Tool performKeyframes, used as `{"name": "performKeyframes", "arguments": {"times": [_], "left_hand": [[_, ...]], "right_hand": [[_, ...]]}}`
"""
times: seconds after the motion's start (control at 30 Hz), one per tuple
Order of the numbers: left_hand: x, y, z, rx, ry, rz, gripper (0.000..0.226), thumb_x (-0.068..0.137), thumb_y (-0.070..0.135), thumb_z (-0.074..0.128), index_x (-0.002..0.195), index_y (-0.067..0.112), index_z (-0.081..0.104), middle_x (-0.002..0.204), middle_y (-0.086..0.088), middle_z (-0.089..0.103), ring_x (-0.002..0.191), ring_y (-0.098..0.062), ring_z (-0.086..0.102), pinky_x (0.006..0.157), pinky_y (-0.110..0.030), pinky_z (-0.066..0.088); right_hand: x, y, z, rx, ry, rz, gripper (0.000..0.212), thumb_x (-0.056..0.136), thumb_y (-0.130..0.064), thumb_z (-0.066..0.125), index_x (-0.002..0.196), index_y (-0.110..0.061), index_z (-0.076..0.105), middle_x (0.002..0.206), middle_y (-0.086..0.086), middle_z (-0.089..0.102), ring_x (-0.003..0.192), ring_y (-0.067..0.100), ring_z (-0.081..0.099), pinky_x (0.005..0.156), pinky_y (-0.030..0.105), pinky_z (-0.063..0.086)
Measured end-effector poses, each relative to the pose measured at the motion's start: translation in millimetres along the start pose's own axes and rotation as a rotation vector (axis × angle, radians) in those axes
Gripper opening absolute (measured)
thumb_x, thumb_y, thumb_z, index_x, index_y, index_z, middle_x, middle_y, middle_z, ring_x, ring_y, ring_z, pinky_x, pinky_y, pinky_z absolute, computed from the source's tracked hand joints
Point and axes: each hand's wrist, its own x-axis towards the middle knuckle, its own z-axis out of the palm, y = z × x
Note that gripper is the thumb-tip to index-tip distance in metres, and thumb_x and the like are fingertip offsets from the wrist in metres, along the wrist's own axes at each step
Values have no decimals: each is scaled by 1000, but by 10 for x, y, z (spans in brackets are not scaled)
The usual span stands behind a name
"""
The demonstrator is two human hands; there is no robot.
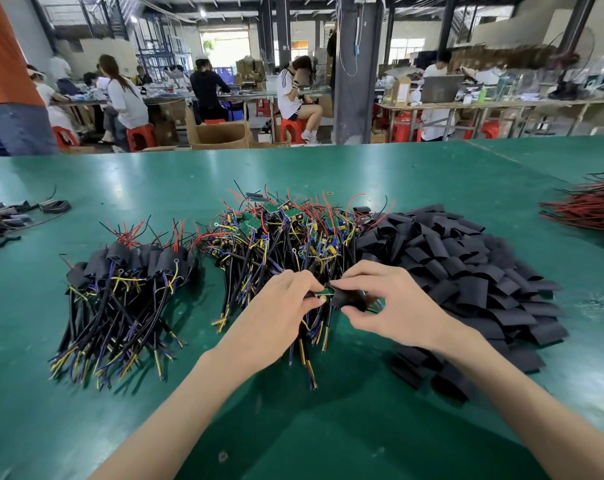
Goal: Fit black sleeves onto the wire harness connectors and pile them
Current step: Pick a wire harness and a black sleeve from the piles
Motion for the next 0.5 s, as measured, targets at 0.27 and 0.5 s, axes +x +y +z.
{"name": "performKeyframes", "arguments": {"times": [0.27, 0.5], "left_hand": [[1, 34, -93, 42, 16, 162, 12, 85, 5, 65, 96, 6, 69, 91, -8, 58, 76, -9, 50, 73, -14, 37], [5, 48, -96, -245, 118, -30, 24, 79, 8, 73, 97, 18, 61, 77, 13, 59, 77, 2, 54, 73, -4, 37]], "right_hand": [[-15, 32, -47, 126, -110, 136, 30, 75, -6, 71, 102, -18, 73, 86, -7, 68, 71, 1, 57, 67, 18, 48], [-6, 56, -81, 506, -197, 311, 21, 83, -1, 64, 87, -21, 71, 87, 8, 68, 62, 15, 65, 61, 29, 57]]}}
